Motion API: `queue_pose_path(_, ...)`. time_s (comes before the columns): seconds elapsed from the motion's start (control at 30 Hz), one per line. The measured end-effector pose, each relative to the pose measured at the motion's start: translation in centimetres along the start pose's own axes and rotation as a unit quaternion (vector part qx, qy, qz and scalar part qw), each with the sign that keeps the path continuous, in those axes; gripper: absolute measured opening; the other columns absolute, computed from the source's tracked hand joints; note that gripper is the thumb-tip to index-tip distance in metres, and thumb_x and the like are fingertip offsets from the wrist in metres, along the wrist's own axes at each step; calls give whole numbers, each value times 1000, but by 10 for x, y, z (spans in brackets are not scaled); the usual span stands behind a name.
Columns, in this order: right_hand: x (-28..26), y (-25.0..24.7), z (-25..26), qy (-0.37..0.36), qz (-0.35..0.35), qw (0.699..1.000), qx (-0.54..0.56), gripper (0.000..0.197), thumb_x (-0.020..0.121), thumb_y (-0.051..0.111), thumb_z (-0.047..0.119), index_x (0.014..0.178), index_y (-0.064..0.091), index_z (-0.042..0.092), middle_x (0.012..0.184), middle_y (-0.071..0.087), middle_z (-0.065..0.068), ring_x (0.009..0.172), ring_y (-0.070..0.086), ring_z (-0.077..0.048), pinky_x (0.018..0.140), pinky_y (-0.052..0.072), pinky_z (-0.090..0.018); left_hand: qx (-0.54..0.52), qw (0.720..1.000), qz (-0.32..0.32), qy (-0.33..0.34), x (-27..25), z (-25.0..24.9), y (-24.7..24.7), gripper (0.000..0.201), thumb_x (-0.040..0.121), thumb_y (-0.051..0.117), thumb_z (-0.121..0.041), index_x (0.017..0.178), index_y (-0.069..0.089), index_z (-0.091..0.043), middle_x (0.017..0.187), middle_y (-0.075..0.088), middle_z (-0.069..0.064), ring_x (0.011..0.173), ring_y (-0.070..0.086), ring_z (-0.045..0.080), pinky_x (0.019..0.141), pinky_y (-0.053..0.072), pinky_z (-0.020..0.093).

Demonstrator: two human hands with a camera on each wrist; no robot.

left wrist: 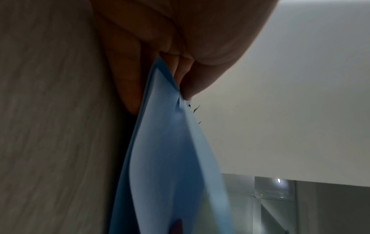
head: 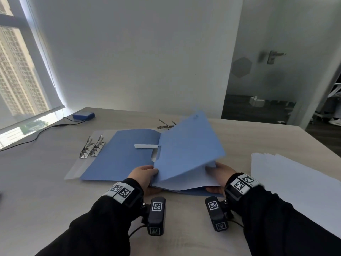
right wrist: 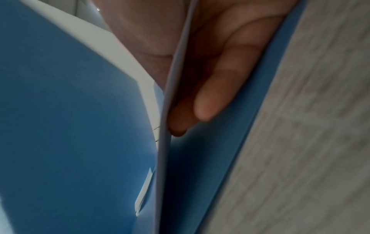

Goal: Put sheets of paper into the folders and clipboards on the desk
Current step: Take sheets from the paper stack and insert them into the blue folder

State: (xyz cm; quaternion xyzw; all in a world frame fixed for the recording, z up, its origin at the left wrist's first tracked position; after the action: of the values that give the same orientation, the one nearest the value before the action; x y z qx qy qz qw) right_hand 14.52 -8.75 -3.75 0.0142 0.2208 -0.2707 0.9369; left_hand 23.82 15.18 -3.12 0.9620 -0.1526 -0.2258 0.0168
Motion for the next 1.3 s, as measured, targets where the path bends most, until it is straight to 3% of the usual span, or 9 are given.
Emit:
queue_pose_path(0.07, -1, -2, -1, 19, -21, 999, 29, 7, 93, 59, 23, 89, 60, 17, 89, 63, -11, 76, 62, -30, 64, 57, -41, -12, 1000, 10, -12, 3, 5, 2, 14, 93, 53, -4, 100, 63, -12, 93, 63, 13, 81, 61, 31, 77, 55, 51)
queue_pose_path(0.2, 3, -2, -5, 36, -48, 998, 30, 15, 95, 56, 29, 96, 60, 14, 88, 64, -11, 71, 63, -30, 49, 56, -35, -7, 1000, 12, -18, 10, 10, 1, 15, 92, 53, -5, 98, 63, -15, 99, 65, 14, 86, 62, 33, 73, 57, 48)
queue_pose_path(0.43, -2, -3, -2, 25, -24, 998, 51, 7, 94, 56, 21, 91, 59, 15, 94, 60, -14, 85, 59, -34, 59, 53, -40, 25, 999, 25, -6, 5, 8, 6, 32, 91, 52, 0, 117, 56, -19, 111, 63, 13, 93, 63, 33, 52, 57, 36)
queue_pose_path(0.67, -22, -32, 5, -26, -61, 995, 79, 33, 87, 59, 32, 94, 71, 2, 89, 76, -15, 87, 71, -34, 89, 54, -50, -18, 999, 5, 33, -10, 11, -9, 47, 87, 51, 5, 121, 53, -28, 115, 62, 12, 98, 65, 37, 74, 58, 52)
queue_pose_path(0.83, -48, -31, 16, -114, -38, 993, -23, 30, 92, 58, 23, 121, 58, 16, 107, 68, -6, 89, 67, -21, 79, 57, -40, -57, 996, 17, 65, -26, 9, -14, 48, 89, 50, 6, 121, 52, -29, 111, 62, 8, 92, 64, 33, 69, 58, 46)
queue_pose_path(0.97, -66, -18, 5, -81, 41, 995, 37, 18, 96, 52, 21, 110, 60, 28, 100, 67, -4, 80, 64, -23, 53, 52, -32, -40, 995, 28, 81, -38, 4, -6, 44, 91, 50, 2, 120, 50, -30, 112, 59, 8, 91, 61, 30, 59, 56, 39)
queue_pose_path(1.1, -71, -34, 13, -151, -2, 989, -5, 26, 95, 51, 17, 114, 61, 30, 99, 68, -4, 73, 61, -22, 44, 42, -25, 75, 992, 29, 93, -42, -5, -3, 37, 90, 58, -7, 124, 50, -18, 109, 60, 8, 85, 63, 24, 63, 54, 36)
queue_pose_path(1.2, -78, -50, 18, -176, -22, 984, -19, 24, 94, 50, 11, 109, 64, 26, 88, 66, -7, 63, 58, -25, 46, 40, -26, 219, 957, -50, 181, -42, -31, -19, 37, 87, 63, -19, 122, 52, -19, 103, 62, 4, 81, 61, 18, 67, 47, 30)
queue_pose_path(1.3, -83, -63, 19, -202, -25, 979, -23, 24, 94, 52, 9, 103, 66, 25, 83, 67, -8, 62, 58, -26, 47, 40, -26, 300, 905, -147, 263, -44, -62, -36, 38, 86, 63, -27, 123, 58, -21, 121, 60, 7, 98, 59, 21, 85, 47, 34)
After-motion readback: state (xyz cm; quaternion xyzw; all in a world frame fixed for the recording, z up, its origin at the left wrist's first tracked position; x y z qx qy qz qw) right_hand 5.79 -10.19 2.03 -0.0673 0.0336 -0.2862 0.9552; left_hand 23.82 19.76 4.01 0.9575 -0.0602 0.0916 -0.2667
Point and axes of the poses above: each hand's wrist, its own x-axis towards the middle knuckle, its own y-axis out of the palm, z = x × y, the point moved 7 cm from there along x, towards the middle knuckle
